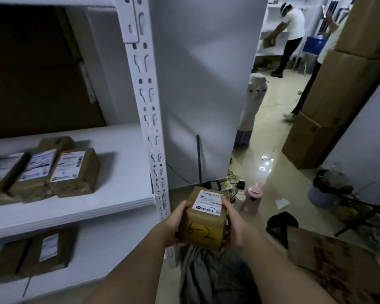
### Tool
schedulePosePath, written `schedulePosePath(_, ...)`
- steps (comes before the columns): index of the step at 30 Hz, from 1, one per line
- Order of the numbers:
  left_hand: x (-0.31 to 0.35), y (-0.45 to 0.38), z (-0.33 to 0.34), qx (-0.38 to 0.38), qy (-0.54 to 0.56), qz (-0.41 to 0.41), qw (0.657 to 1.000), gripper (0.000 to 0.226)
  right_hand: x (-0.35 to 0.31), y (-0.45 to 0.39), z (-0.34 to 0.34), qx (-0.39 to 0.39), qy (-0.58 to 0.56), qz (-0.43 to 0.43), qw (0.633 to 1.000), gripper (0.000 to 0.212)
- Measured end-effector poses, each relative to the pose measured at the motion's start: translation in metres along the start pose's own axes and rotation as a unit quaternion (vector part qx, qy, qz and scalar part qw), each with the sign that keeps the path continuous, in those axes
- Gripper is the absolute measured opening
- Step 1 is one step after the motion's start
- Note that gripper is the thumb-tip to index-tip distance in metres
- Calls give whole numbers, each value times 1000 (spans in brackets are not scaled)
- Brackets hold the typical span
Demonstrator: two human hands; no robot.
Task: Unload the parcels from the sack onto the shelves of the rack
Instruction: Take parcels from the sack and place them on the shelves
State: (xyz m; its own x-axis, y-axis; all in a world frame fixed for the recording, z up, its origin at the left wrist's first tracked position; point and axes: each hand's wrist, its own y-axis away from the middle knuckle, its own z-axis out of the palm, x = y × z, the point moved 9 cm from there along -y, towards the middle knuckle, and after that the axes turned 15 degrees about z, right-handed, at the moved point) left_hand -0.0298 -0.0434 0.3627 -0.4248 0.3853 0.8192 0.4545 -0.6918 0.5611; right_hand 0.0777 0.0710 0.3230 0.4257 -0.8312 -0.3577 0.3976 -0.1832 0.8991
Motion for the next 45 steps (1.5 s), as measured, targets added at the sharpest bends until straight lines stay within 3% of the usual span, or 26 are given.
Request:
schedulePosePath(6,-5,24,-54,12,13,14,1000,45,17,3,42,29,34,-8,999,63)
schedulePosePath(9,-6,36,-91,-11,13,16,1000,38,28,2,74,25,58,-4,998,67)
schedulePosePath(15,-4,63,-161,-84,-9,17,996,35,54,16,144,29,63,-24,997,54)
schedulePosePath(20,0,85,-217,-120,-19,33,992,52,78,18,207,16,43,-38,998,50)
schedulePosePath(27,15,87,-272,-77,23,75,994,50,78,24,270,-6,52,-53,997,59)
schedulePosePath(34,34,62,-287,-14,46,121,991,51,58,10,275,21,120,-66,990,66)
schedulePosePath(38,37,41,-283,27,69,124,989,55,48,-3,274,-6,151,-43,988,60)
schedulePosePath(45,46,23,-271,62,85,130,986,38,17,-19,280,10,74,-117,990,43)
